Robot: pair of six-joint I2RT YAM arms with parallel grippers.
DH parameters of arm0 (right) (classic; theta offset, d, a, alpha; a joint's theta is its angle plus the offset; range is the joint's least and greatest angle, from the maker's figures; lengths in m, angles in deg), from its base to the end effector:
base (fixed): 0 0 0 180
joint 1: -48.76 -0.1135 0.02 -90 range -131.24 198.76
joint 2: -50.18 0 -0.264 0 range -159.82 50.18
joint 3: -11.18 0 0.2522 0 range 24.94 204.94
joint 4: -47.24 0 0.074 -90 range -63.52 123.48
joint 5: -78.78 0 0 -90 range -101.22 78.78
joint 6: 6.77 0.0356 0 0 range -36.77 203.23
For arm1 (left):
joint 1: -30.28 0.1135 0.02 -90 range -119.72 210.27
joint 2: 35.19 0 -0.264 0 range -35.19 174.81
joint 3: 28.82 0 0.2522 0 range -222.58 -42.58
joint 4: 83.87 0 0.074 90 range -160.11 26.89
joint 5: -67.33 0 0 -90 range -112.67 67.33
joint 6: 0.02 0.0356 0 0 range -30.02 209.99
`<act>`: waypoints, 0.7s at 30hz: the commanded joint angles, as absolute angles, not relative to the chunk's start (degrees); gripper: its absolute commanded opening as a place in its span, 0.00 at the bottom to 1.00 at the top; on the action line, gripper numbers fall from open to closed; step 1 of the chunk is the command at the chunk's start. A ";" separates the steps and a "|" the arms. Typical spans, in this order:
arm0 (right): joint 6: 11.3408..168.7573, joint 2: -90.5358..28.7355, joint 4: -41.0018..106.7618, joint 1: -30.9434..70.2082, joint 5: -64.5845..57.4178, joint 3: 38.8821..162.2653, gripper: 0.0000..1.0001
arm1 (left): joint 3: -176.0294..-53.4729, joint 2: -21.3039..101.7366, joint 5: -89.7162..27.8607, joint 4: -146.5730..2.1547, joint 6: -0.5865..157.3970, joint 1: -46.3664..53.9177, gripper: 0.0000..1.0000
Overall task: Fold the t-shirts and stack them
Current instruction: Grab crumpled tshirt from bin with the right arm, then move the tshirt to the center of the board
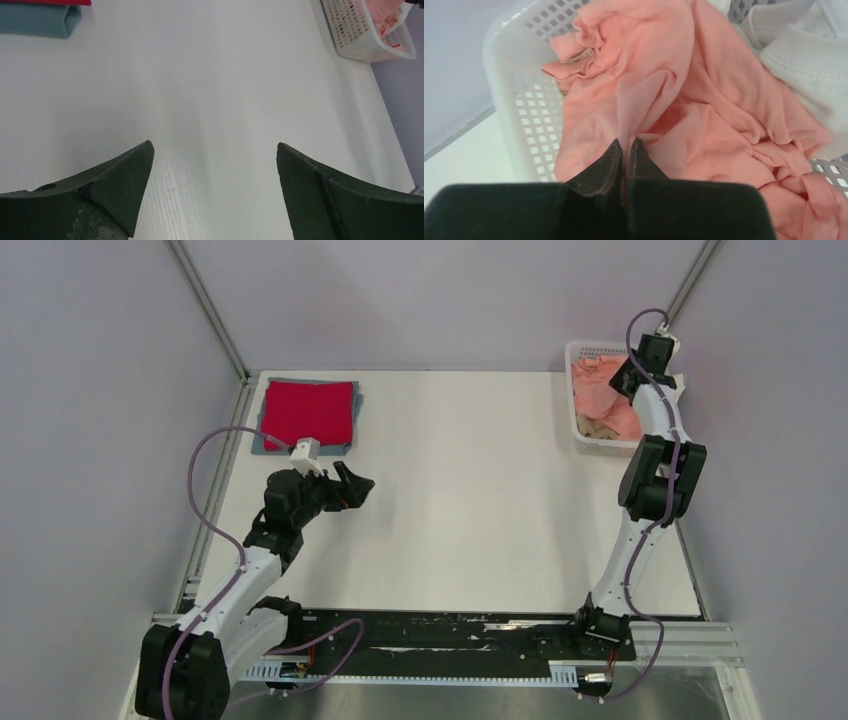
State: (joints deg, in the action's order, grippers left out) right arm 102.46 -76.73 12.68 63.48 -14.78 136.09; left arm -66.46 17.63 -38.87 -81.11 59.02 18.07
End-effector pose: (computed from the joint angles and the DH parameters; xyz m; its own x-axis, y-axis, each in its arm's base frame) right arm 0.5010 -0.1339 0.2505 -0.4446 0.4567 -0.7706 0.4748 0.8496 0.2296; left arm 0.2000 -0.0534 0.2245 -0.4961 -0.3981 -0.7716 0.2417 0.7902 -0.5631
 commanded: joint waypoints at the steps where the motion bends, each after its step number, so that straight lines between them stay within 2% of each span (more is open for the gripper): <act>1: 102.54 -65.83 13.97 63.51 -12.52 142.20 0.00 | -67.78 15.20 -39.22 -81.88 59.63 18.06 1.00; 4: 101.53 -60.69 15.06 63.08 -12.18 145.40 0.00 | -67.02 13.40 -39.88 -82.03 59.04 18.06 1.00; 10: 104.68 -50.90 21.58 62.82 -2.02 148.58 0.00 | -65.14 9.08 -41.62 -82.46 57.81 18.06 1.00; 17: 118.12 -47.42 27.06 61.01 22.08 153.18 0.00 | -63.44 4.57 -42.47 -82.45 57.09 18.07 1.00; 21: 120.03 -44.89 27.91 55.37 29.80 153.53 0.00 | -63.16 3.39 -42.42 -81.39 56.81 18.06 1.00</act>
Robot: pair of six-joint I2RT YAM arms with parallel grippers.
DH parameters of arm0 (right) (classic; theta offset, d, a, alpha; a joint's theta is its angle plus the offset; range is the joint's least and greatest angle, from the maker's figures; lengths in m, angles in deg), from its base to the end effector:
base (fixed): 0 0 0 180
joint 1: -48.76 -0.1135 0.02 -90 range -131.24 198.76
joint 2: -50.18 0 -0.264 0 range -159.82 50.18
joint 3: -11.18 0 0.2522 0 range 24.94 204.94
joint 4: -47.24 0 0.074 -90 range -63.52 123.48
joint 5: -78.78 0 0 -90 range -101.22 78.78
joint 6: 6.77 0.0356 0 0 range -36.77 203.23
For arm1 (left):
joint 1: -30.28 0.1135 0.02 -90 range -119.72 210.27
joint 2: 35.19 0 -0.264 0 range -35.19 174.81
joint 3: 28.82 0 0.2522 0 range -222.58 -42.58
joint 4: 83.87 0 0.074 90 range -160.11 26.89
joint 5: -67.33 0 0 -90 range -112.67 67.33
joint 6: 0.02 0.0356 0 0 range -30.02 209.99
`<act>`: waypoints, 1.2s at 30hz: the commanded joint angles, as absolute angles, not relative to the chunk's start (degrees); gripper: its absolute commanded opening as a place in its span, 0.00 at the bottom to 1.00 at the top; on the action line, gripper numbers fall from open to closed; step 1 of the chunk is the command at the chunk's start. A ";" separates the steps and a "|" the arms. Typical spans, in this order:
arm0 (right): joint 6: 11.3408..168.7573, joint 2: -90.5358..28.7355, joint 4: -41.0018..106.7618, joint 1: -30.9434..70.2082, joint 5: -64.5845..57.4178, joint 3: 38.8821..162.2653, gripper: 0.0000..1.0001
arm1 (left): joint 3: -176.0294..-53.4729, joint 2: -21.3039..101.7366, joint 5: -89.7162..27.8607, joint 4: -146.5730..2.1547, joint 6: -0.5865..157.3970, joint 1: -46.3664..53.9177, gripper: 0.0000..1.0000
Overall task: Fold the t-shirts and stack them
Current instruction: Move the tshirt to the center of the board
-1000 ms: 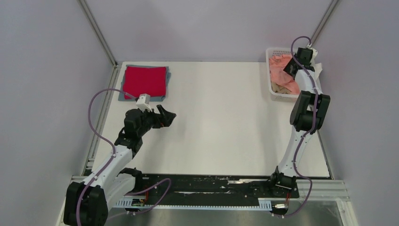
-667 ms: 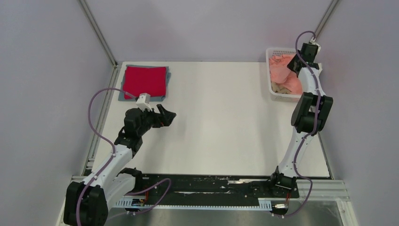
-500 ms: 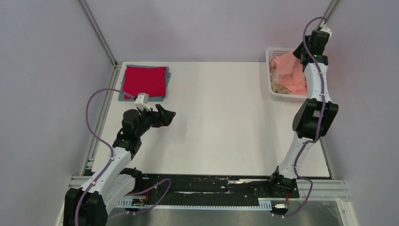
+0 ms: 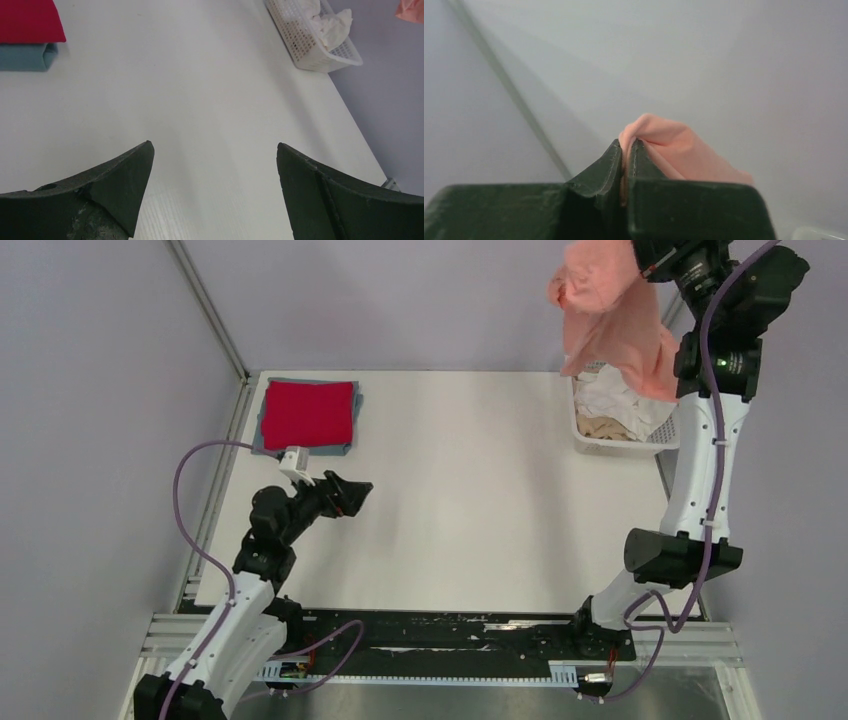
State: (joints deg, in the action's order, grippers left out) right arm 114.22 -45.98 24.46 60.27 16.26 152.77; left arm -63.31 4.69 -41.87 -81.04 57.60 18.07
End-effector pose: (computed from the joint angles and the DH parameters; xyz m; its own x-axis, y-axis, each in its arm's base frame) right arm 0.3195 -0.0483 0.5963 0.1998 0.4255 -0.8826 -0.4003 0.8576 0.3228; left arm 0.1686 -0.0485 0.2437 -0.3953 -0.4319 -0.8107 0.3625 0.7376 -0.5697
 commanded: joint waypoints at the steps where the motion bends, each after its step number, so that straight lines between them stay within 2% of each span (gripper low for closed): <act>1: 119.65 -44.05 28.12 53.39 30.70 153.01 0.00 | -63.13 3.04 -42.48 -81.24 56.74 18.06 1.00; 7: 114.66 -39.38 28.38 39.71 34.82 148.52 0.00 | -62.86 2.07 -41.04 -79.63 55.36 18.10 1.00; 12: 112.04 -36.61 29.08 32.08 36.41 142.02 0.00 | -63.25 0.34 -40.21 -76.47 54.59 18.08 1.00; 16: 111.96 -34.77 27.84 30.51 38.22 136.39 0.00 | -63.02 -2.60 -39.01 -74.08 54.12 18.06 1.00; 25: 108.57 -28.37 25.28 30.39 36.62 112.40 0.01 | -62.07 -6.57 -36.90 -71.30 52.77 18.10 1.00; 27: 107.10 -28.43 24.88 30.44 33.95 105.74 0.03 | -61.60 -6.35 -36.28 -71.49 52.32 18.04 1.00; 31: 106.59 -33.23 23.18 30.40 18.44 93.03 0.08 | -61.30 -3.28 -36.06 -72.14 51.79 18.08 1.00; 34: 107.21 -40.91 20.60 30.63 6.28 90.18 0.11 | -61.54 0.57 -37.63 -74.32 51.01 18.06 1.00; 36: 107.74 -46.63 16.76 31.48 2.18 92.47 0.10 | -62.27 4.69 -39.11 -74.94 50.59 18.06 1.00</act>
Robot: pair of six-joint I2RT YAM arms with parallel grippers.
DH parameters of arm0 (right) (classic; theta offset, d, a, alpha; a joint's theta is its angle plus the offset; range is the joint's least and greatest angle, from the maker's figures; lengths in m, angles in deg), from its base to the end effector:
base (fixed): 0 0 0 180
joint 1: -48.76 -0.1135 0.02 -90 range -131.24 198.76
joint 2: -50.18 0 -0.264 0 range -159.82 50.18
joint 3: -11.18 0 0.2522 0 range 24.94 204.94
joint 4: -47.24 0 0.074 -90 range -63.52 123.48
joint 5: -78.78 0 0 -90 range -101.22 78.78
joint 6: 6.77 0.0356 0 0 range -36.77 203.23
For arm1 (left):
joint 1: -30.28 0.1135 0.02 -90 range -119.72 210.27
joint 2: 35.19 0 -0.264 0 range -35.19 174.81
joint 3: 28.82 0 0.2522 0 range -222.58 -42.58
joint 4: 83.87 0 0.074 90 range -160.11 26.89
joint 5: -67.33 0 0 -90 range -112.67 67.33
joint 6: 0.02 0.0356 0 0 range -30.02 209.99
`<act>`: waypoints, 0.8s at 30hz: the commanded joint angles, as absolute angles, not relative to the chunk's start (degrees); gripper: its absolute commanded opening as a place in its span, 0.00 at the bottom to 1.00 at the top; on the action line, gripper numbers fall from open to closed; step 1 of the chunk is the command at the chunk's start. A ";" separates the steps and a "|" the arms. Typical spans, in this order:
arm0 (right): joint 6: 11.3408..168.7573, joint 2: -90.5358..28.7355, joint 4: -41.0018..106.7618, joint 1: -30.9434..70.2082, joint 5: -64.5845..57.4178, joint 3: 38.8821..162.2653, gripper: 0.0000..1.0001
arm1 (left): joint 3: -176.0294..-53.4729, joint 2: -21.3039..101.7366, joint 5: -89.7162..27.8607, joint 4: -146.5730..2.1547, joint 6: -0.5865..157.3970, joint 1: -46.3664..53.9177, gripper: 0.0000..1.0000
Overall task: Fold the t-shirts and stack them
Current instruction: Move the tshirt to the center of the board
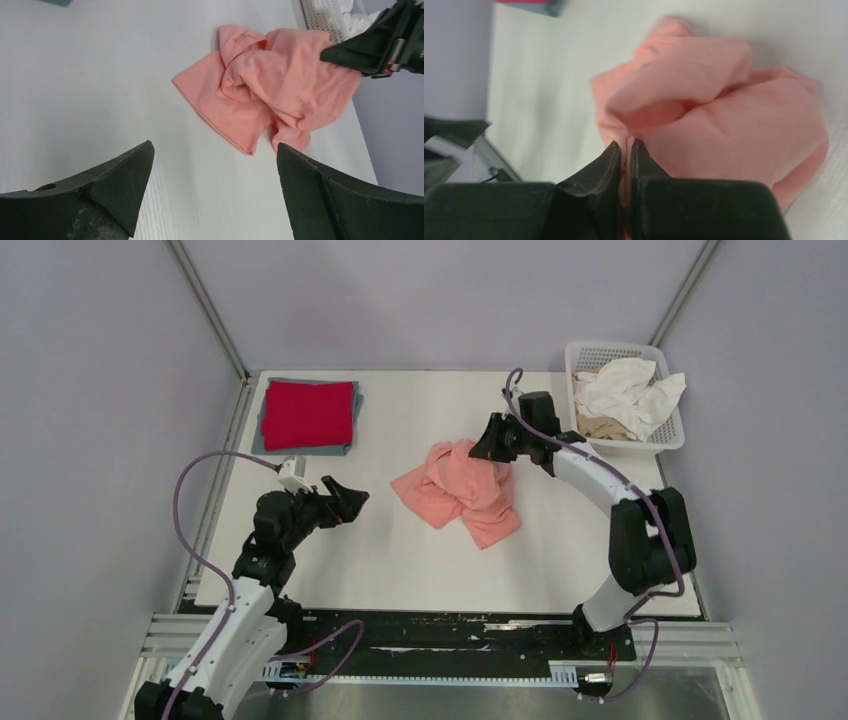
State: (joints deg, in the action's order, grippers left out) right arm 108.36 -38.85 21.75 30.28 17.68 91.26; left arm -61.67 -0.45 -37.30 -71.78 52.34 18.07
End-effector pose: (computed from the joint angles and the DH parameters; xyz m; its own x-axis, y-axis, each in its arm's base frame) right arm 0.3278 0.1277 0.2788 -0.7640 0.1367 -0.6306 -0.3657 0.7135 0.5977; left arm 0.1548 -0.0427 0.2294 -0.4582 -0.5054 -0.7311 0.2075 0.7390 -0.6409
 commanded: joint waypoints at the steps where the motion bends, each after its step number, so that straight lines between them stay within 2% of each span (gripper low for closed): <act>1: 107.69 -49.11 14.61 31.68 0.23 94.55 0.10 | -63.24 7.87 -40.22 -75.03 50.56 18.06 1.00; 2: 107.69 -51.53 12.54 31.75 -2.23 96.70 0.11 | -63.72 9.50 -40.98 -75.20 50.71 18.06 1.00; 3: 107.79 -52.52 11.52 31.70 -5.10 98.25 0.18 | -64.63 12.74 -42.52 -75.51 50.66 18.01 1.00; 6: 108.02 -52.26 10.21 31.72 -9.01 100.48 0.55 | -65.53 19.23 -45.30 -79.79 49.49 18.01 1.00; 7: 108.04 -51.36 10.19 31.73 -9.28 100.43 0.63 | -66.12 22.40 -46.39 -80.88 49.13 17.99 1.00; 9: 107.96 -48.18 10.31 31.68 -10.91 99.07 0.73 | -68.19 27.40 -46.99 -82.50 48.53 17.70 1.00; 12: 107.95 -41.32 10.21 31.76 -18.09 94.83 0.95 | -73.25 34.02 -43.79 -79.02 49.92 15.98 1.00; 14: 109.64 -35.99 9.72 31.72 -24.03 91.35 1.00 | -80.30 41.14 -39.54 -74.52 50.93 14.43 1.00; 18: 113.71 -25.80 7.02 31.87 -34.02 82.99 1.00 | -90.62 51.39 -33.13 -65.86 52.04 12.63 1.00; 24: 117.12 -15.44 6.41 31.82 -35.36 72.44 1.00 | -103.04 63.09 -24.21 -54.32 53.71 7.52 1.00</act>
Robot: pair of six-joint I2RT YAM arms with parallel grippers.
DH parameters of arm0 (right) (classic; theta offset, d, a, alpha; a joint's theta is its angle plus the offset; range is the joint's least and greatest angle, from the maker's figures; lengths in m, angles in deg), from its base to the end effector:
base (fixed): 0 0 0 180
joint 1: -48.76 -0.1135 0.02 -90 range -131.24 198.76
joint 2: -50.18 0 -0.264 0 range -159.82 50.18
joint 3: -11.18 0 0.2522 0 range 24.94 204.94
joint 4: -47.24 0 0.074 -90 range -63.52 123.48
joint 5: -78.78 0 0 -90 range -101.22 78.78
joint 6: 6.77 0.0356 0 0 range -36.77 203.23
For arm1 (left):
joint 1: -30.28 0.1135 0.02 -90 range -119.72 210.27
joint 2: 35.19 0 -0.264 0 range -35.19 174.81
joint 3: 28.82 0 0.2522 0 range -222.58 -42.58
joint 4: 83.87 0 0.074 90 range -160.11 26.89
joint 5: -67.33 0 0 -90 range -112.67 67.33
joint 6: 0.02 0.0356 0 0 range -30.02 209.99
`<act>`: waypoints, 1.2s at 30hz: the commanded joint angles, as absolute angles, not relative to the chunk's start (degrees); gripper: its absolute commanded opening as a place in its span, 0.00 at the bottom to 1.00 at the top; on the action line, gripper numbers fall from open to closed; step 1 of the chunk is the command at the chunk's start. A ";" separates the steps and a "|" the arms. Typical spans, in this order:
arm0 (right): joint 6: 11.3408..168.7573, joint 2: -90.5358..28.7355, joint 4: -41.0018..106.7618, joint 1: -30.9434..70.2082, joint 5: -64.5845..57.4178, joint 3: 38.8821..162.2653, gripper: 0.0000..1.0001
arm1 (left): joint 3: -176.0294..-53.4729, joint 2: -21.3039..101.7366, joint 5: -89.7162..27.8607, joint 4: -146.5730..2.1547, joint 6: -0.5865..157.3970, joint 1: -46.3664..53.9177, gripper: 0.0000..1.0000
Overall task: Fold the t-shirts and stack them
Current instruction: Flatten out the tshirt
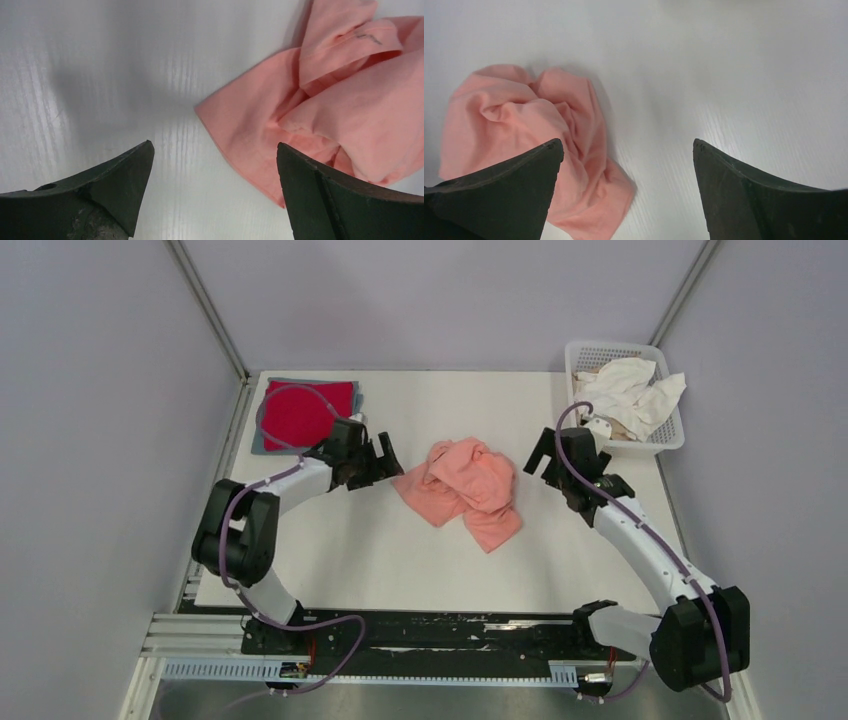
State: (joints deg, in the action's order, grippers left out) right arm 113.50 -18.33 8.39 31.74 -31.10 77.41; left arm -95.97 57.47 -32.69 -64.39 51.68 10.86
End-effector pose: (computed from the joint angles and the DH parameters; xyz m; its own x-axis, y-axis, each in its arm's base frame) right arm 0.2486 0.0634 0.2784 -0.5585 0.3248 -0.7633 0.2908 0.9384 0.1865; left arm 0.3158 -0.1179 0.1915 -0.7981 -0.3658 -0.4788 -0.0652 0.8424 -0.5349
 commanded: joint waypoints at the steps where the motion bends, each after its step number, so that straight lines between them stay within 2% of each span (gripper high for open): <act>1: 117.16 -14.74 6.43 31.80 -35.04 71.59 1.00 | -104.50 64.31 -23.57 -51.13 54.20 6.15 1.00; 4: 116.60 -13.78 6.46 31.84 -34.33 70.34 1.00 | -110.90 69.67 -18.36 -45.79 54.33 4.05 1.00; 8: 115.80 -14.34 6.43 31.80 -34.37 70.36 1.00 | -113.90 73.44 -18.25 -43.41 53.76 2.05 0.99; 16: 115.00 -16.42 6.45 31.80 -33.60 70.64 1.00 | -122.22 80.95 -13.35 -36.07 53.86 -2.84 0.90; 20: 114.96 -16.78 6.49 31.87 -34.15 70.60 1.00 | -123.16 82.67 -15.14 -36.32 53.51 -4.53 0.80; 22: 114.88 -16.92 6.47 31.88 -34.31 70.56 1.00 | -122.99 83.06 -15.89 -36.69 53.31 -5.24 0.72; 24: 114.95 -16.97 6.54 31.79 -34.14 70.51 1.00 | -122.97 83.75 -16.17 -36.75 53.19 -5.63 0.53; 29: 114.22 -16.50 6.51 31.81 -32.91 70.26 1.00 | -120.72 83.48 -19.91 -42.09 55.64 -5.91 0.24; 30: 114.10 -16.26 6.54 31.82 -32.59 70.10 1.00 | -119.53 82.94 -20.28 -43.13 55.98 -5.91 0.08; 32: 113.98 -15.50 6.50 31.81 -31.32 69.44 1.00 | -117.73 81.68 -20.25 -45.21 56.76 -5.93 0.00; 36: 114.94 -13.83 6.53 31.84 -24.23 66.55 0.99 | -111.96 75.83 -16.77 -49.07 56.79 -5.86 0.00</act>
State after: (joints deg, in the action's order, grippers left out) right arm 115.03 -16.32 5.66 31.74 -30.60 69.01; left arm -118.87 77.71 -13.87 -45.16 57.17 -4.31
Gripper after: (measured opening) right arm 0.997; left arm 0.009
